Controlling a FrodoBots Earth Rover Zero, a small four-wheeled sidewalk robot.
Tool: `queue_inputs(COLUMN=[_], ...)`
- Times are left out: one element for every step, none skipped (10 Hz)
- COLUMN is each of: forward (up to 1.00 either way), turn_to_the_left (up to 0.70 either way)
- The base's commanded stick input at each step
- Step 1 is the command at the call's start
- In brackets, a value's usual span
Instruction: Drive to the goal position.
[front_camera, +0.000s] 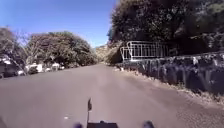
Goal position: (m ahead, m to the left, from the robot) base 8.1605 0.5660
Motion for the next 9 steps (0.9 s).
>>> queue_inputs(forward=[0.50,0.50,0.50,0.50,0.50,0.50,0.50,0.50,0.50], turn_to_the_left=[0.00,0.00,0.00,0.00,0.00,0.00,0.00,0.00,0.00])
